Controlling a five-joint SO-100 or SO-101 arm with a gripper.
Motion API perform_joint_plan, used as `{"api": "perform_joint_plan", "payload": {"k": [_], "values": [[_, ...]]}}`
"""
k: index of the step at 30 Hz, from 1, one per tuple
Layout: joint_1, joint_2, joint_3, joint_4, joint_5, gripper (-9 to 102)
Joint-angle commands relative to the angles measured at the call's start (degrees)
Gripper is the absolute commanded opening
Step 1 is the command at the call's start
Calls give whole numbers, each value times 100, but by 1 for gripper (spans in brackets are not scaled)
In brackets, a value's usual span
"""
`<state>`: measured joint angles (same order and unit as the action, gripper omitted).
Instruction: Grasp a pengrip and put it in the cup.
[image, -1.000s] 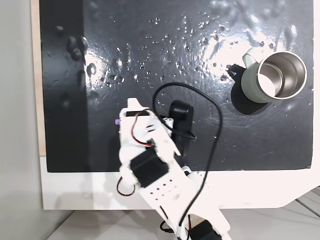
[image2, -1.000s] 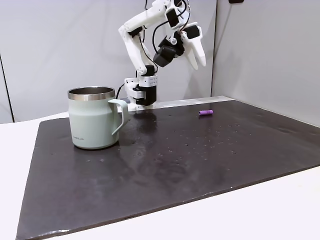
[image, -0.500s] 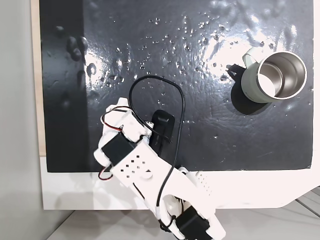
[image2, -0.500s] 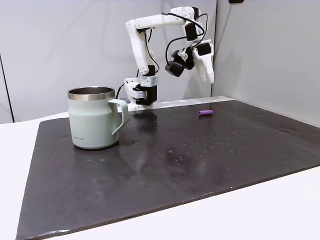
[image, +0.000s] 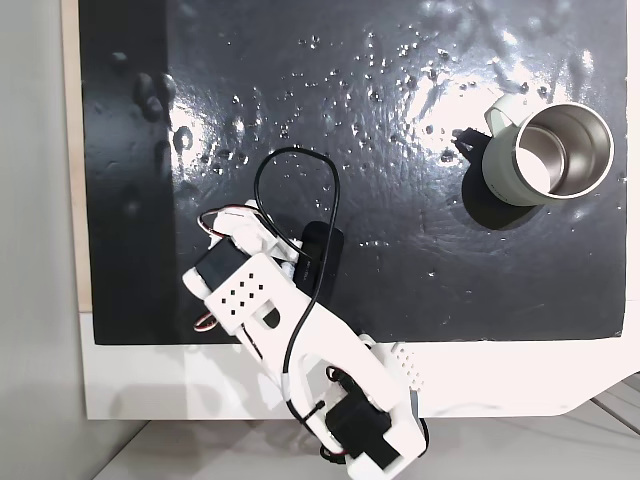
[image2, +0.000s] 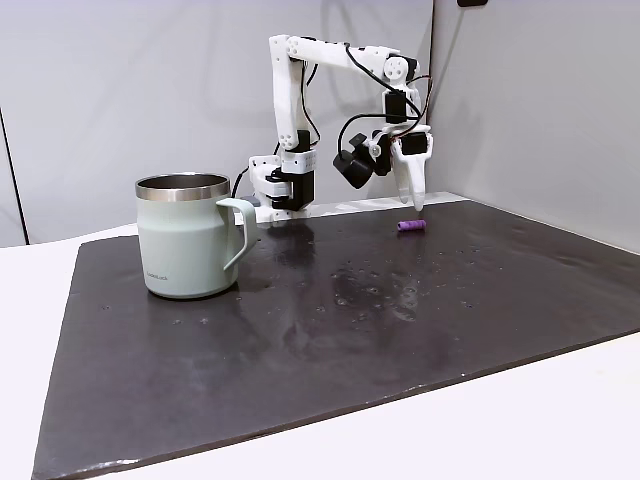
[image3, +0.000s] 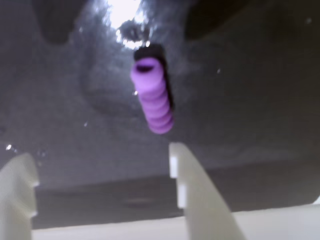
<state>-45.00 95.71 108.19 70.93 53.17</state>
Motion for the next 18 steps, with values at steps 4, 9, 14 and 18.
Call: {"api": "perform_joint_plan", "payload": {"k": [4,9,14,18], "values": [[-149,-308,-53,-255,-105,27],[-176,-756,-53,-457,-167,25],[-193,-1143,-62,-633,-211,24],[-193,-1389,-53,-800,-246,20]]}}
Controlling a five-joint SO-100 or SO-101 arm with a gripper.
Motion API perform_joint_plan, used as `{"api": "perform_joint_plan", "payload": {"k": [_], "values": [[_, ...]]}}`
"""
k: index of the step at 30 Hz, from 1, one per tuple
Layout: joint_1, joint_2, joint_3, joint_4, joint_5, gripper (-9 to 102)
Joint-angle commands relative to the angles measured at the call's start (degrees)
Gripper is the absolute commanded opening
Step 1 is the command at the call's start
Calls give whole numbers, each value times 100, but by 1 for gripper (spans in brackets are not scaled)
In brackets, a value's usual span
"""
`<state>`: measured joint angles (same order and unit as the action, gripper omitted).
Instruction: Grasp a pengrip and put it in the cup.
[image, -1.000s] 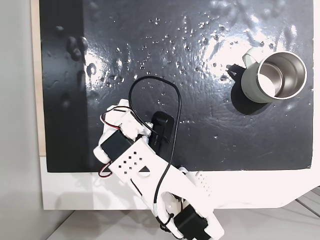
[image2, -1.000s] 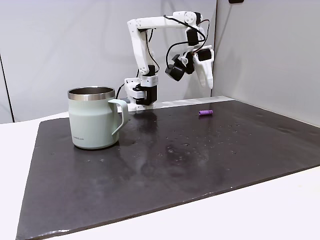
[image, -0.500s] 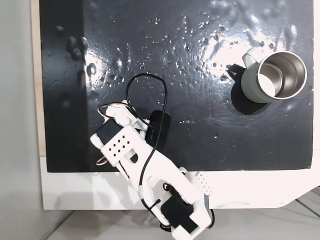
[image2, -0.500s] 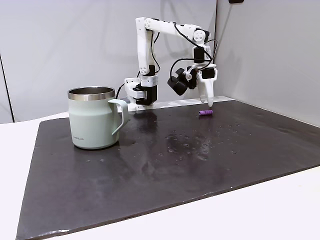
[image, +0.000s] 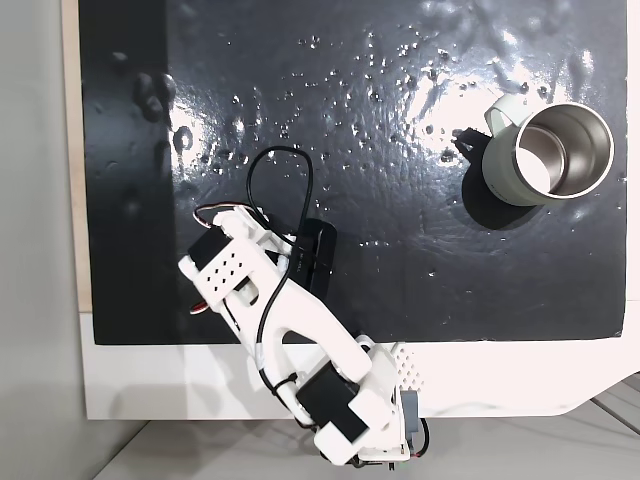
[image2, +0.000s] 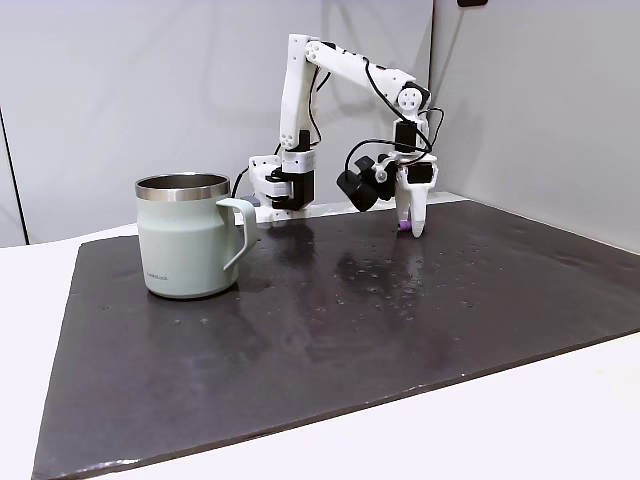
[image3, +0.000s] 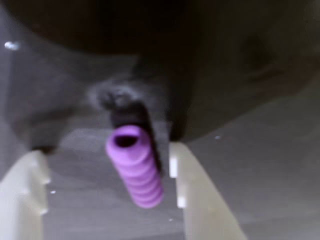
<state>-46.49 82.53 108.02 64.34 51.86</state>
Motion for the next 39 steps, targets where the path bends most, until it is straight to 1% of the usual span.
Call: {"api": "perform_joint_plan", "payload": {"k": [1,4,6,7,13,18,23,27,31,34,39], "values": [[-53,-123,-35,-176,-114,18],[-70,-211,-35,-281,-114,11],[-88,-255,-70,-290,-132,3],[-105,-264,-70,-290,-149,0],[-70,35,-158,-62,-193,0],[-70,958,-861,817,-431,0],[-44,1995,-1354,1116,-958,0],[18,2136,-2127,1679,-1151,0],[290,2136,-2830,2065,-1301,0],[571,2162,-3032,2250,-1389,0],[1512,2338,-3041,2285,-1503,0]]}}
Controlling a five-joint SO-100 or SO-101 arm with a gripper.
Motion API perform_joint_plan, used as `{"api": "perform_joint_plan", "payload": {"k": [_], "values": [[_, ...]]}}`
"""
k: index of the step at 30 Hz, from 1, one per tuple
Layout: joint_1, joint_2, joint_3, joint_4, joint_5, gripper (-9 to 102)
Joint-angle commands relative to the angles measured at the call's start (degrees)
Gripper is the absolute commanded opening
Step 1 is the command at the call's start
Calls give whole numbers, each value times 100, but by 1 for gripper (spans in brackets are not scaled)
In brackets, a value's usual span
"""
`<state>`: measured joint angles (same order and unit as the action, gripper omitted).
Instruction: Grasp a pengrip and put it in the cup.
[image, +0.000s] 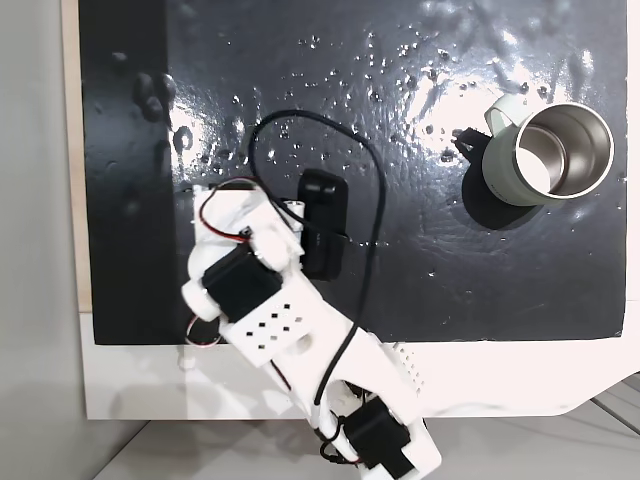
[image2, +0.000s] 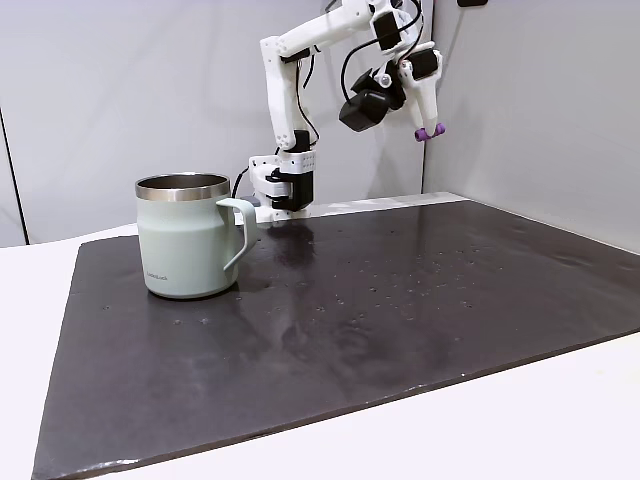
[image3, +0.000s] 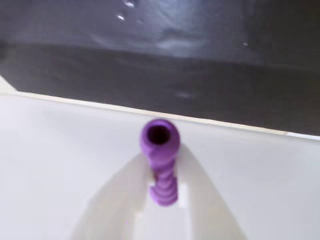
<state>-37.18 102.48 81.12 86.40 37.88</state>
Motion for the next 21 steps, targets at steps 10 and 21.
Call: {"api": "perform_joint_plan", "payload": {"k": [10,21], "values": [[3138,501,-519,123,-299,0],[5651,510,-1292,53,-826,0]]}}
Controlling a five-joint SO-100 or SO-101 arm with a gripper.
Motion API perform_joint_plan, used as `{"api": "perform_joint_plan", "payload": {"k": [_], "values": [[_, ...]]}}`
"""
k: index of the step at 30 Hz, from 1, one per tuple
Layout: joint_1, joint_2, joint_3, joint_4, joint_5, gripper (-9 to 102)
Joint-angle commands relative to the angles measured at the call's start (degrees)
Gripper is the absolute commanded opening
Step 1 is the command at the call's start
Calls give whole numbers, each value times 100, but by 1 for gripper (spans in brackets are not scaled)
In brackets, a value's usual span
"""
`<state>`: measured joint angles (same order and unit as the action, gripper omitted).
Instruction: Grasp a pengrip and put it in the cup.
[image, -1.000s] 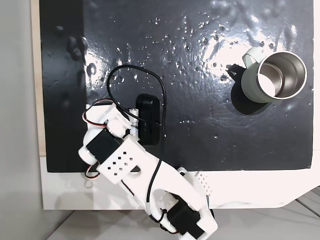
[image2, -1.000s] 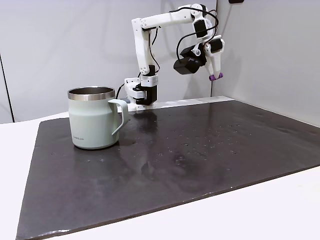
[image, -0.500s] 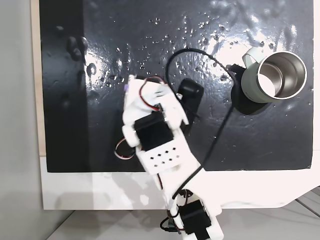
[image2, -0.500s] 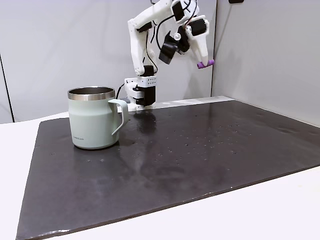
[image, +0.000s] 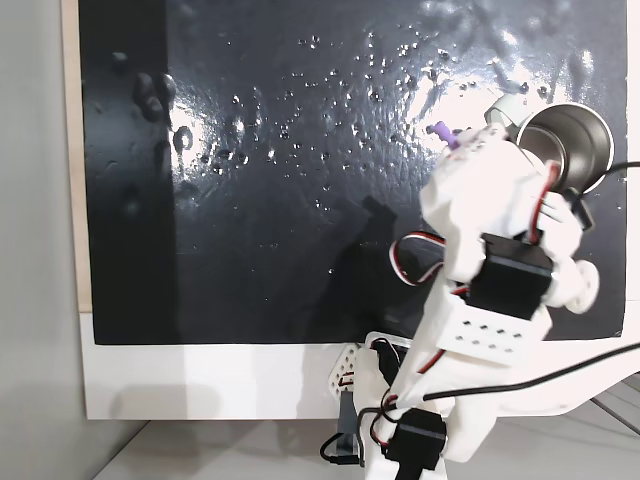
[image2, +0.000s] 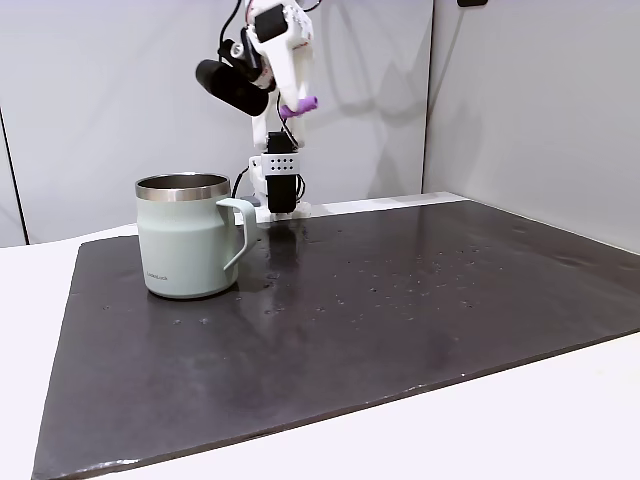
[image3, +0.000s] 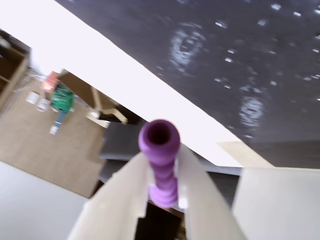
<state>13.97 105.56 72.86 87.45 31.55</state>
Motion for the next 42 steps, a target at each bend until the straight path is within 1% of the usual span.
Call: {"api": "perform_joint_plan", "payload": {"k": [1,6,12,16,21,23,24,26,27,28,42], "values": [[703,202,-483,-97,-246,0],[1345,132,-439,-439,-343,0],[1802,-290,-439,-914,-220,0],[1995,-624,-439,-1195,-149,0],[2039,-747,-299,-1292,-237,0],[2039,-729,-220,-1292,-246,5],[2039,-686,-132,-1292,-272,12],[1995,-545,88,-1292,-308,30],[1978,-475,185,-1310,-308,35],[1960,-404,246,-1327,-299,37],[1837,-114,272,-1310,-316,34]]}}
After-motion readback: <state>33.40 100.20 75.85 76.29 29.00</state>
